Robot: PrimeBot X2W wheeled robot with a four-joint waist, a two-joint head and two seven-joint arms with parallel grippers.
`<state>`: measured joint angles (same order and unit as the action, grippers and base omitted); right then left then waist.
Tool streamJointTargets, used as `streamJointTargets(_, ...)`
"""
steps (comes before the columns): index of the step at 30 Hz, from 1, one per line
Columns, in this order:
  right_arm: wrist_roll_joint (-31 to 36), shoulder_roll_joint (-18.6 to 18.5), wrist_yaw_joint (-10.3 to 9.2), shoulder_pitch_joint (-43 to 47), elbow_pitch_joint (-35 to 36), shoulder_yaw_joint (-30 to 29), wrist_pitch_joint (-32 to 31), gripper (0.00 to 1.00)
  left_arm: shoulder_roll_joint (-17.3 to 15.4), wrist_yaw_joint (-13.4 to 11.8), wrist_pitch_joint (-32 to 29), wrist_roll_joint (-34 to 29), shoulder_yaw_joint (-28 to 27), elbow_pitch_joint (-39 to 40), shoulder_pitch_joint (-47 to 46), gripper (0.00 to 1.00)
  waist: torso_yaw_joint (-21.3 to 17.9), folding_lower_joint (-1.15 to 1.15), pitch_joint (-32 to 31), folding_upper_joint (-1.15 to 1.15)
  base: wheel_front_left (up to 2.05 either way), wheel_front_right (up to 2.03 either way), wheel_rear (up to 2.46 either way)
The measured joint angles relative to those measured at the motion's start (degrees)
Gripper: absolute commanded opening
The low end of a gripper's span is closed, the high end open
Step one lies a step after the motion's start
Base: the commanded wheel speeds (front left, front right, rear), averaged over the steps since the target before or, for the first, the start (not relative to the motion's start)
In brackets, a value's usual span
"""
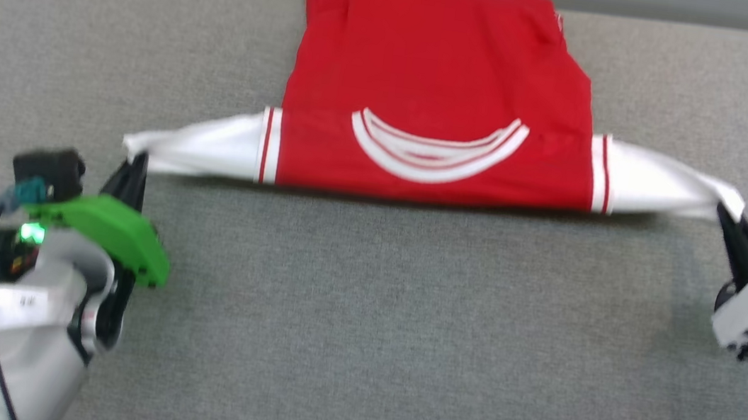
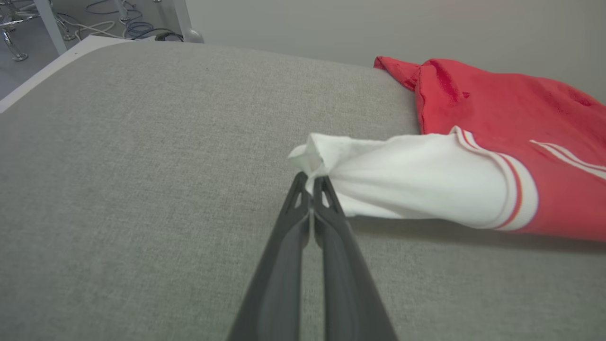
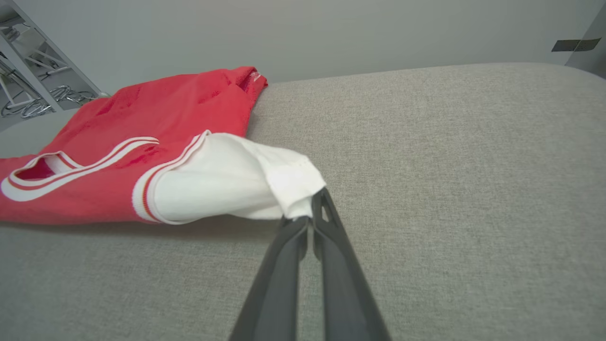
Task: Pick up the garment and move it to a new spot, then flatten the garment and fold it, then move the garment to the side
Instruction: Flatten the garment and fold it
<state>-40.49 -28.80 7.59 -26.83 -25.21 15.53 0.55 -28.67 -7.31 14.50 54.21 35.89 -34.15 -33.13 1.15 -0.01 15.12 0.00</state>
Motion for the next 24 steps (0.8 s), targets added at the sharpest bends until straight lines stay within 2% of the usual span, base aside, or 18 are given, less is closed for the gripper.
streamJointTargets(10,6.6,7.6,0.00,19.5,8.6,-12.1,-7.0,0.00,-4.2,-8.1,-0.6,4.8,-2.7,15.7,18.5,0.00,0.0,0.00,-7.2,0.00,0.00,0.00,0.00)
streamJointTargets(18,11.6,14.6,0.00,32.3,16.2,-18.7,-14.2,0.00,-7.5,-11.5,-2.5,5.4,-1.1,21.8,29.1,0.00,0.3,0.00,-11.4,0.00,0.00,0.00,0.00)
streamJointTargets(24,13.2,18.2,0.00,38.0,17.7,-21.7,-16.4,0.00,-7.6,-13.6,-2.9,6.2,-0.7,23.3,33.8,0.00,0.4,0.00,-13.2,0.00,0.00,0.00,0.00)
